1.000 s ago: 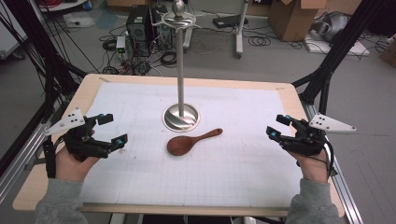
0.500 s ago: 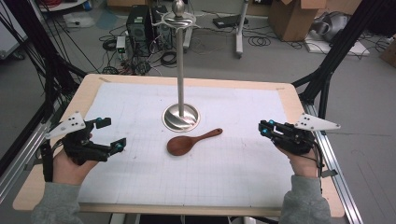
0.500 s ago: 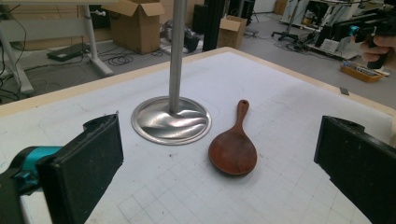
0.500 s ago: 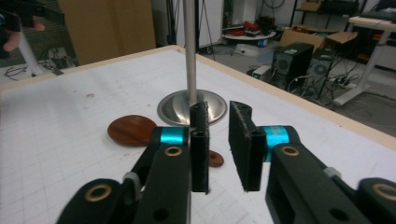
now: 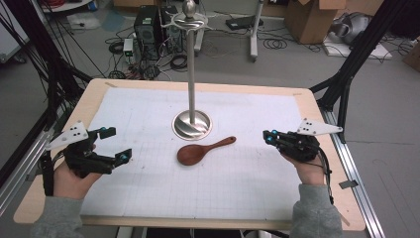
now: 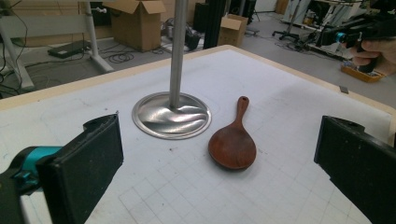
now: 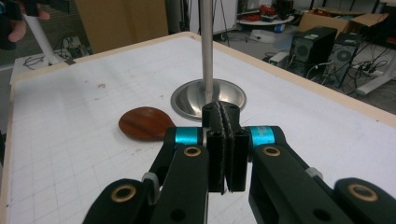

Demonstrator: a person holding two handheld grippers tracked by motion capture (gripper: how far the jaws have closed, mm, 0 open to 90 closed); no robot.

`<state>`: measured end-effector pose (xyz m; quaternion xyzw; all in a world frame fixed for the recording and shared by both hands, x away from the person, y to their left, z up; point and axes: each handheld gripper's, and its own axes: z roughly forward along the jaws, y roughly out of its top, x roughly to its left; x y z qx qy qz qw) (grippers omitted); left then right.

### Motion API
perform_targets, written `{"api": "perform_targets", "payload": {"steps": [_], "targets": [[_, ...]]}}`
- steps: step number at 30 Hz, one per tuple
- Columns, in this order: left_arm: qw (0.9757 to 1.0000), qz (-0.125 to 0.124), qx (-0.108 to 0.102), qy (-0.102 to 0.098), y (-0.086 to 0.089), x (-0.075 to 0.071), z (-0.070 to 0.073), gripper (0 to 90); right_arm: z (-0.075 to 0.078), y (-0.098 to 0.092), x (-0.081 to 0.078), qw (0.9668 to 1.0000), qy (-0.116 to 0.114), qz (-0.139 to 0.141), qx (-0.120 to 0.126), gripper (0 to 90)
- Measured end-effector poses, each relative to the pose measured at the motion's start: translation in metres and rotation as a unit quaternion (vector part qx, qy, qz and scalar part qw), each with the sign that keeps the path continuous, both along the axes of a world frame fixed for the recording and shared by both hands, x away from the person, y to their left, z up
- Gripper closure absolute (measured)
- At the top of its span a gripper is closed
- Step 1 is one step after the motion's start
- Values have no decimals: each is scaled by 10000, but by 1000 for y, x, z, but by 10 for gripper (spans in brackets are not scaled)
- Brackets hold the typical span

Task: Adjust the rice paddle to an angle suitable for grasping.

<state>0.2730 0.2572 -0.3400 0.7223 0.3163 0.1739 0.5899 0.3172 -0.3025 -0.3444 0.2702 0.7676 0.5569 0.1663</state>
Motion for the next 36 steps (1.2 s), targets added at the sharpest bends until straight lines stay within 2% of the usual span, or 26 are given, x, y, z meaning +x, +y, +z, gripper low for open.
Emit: {"api": "perform_targets", "payload": {"steps": [5,10,17,35,36], "targets": [[10000,17,-9,-2,2,-2,0,17,-3,6,3,10000,71,55,-30,889],[10000,35,-16,9,3,-3,0,17,-4,16,4,9997,-57,155,-202,890],[10000,63,-10,28,5,-5,-1,17,-7,28,8,9993,-42,288,-241,890],[10000,85,1,35,7,-9,-2,17,-16,48,20,9985,178,441,-268,890],[10000,68,3,35,7,-9,-2,18,-18,51,20,9981,298,470,-265,890]]}}
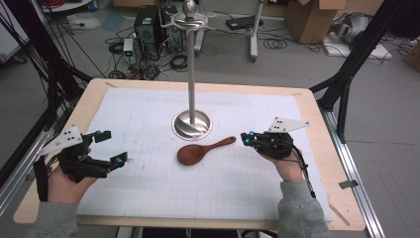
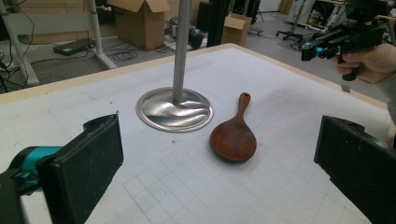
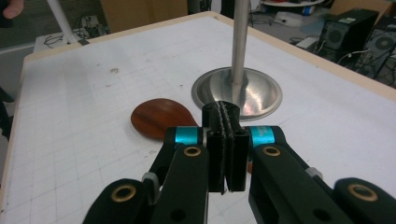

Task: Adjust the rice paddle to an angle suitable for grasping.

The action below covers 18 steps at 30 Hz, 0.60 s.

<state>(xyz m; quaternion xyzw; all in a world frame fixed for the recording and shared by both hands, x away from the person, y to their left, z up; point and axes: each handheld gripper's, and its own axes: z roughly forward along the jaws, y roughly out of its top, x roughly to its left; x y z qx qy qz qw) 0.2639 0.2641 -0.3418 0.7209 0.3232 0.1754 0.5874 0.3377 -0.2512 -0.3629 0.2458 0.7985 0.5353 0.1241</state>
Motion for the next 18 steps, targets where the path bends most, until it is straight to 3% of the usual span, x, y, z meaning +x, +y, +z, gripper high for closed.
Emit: {"api": "perform_targets", "payload": {"steps": [18], "targets": [[10000,-52,42,62,-5,2,-3,18,-12,30,14,9995,184,234,-43,891]]}}
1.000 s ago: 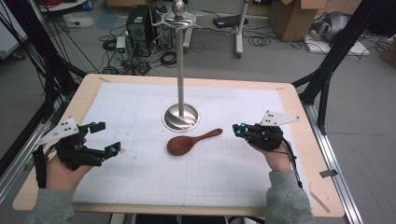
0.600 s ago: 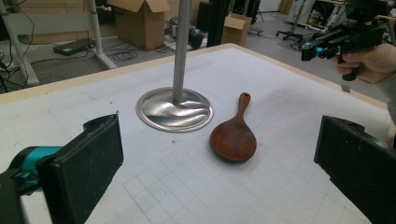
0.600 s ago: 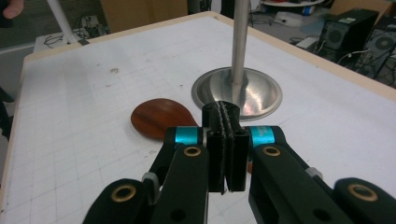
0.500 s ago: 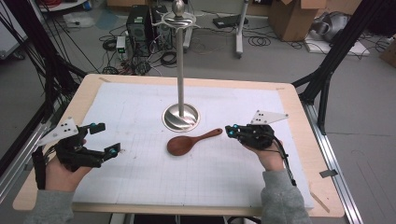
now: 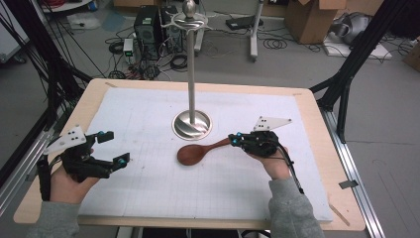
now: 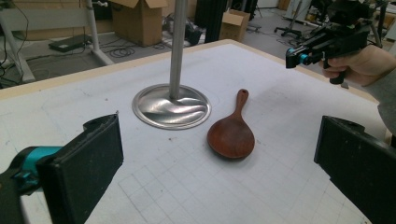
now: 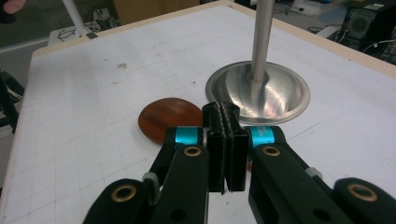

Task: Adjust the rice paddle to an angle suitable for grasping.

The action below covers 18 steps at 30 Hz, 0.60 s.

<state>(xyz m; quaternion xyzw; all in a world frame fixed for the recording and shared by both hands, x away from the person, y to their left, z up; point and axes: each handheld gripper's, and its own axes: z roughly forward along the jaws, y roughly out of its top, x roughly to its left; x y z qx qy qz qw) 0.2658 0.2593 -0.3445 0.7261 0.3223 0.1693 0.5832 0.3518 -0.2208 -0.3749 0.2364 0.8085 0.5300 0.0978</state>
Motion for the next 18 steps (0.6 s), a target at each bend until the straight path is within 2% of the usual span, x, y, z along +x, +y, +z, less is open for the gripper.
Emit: {"api": "perform_targets", "payload": {"steps": [9,18], "targets": [[10000,-52,12,-50,-1,-2,1,17,-4,13,9,9999,155,-8,22,891],[10000,-67,15,-49,-1,-2,2,17,-8,28,16,9998,166,72,21,891]]}}
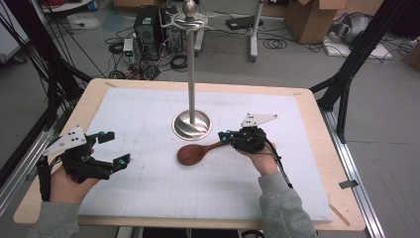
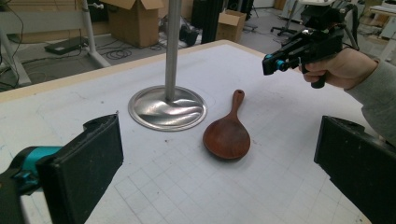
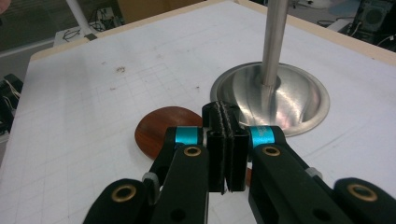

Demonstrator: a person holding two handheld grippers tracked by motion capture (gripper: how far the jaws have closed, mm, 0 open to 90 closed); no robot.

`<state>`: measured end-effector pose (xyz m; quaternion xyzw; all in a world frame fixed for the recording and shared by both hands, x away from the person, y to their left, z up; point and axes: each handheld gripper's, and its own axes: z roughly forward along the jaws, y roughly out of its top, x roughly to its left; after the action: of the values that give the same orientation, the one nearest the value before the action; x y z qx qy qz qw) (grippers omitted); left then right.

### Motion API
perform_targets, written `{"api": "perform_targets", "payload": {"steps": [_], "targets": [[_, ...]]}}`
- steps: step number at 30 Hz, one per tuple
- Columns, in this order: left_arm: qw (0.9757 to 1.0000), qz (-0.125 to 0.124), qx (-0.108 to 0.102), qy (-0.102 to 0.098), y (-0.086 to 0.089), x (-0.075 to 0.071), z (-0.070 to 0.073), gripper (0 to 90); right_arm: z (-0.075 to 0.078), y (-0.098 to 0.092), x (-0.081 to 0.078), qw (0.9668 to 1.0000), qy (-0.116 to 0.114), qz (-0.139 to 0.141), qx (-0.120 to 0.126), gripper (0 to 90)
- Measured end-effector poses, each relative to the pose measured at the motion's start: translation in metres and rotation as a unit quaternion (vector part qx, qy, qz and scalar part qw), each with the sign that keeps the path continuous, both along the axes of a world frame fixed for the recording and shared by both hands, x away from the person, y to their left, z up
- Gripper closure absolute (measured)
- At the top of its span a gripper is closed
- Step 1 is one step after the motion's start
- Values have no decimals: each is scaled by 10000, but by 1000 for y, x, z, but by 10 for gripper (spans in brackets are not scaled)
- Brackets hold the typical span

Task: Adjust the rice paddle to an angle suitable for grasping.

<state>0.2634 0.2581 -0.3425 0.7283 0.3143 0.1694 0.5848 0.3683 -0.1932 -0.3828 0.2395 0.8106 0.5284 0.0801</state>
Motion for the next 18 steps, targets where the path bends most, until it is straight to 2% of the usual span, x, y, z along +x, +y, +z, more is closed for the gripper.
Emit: {"api": "perform_targets", "payload": {"steps": [6,18], "targets": [[10000,8,-6,-4,1,0,0,17,-2,11,7,9999,80,-74,18,891],[10000,-4,2,42,1,0,-1,17,-11,25,17,9999,150,-38,-33,891]]}}
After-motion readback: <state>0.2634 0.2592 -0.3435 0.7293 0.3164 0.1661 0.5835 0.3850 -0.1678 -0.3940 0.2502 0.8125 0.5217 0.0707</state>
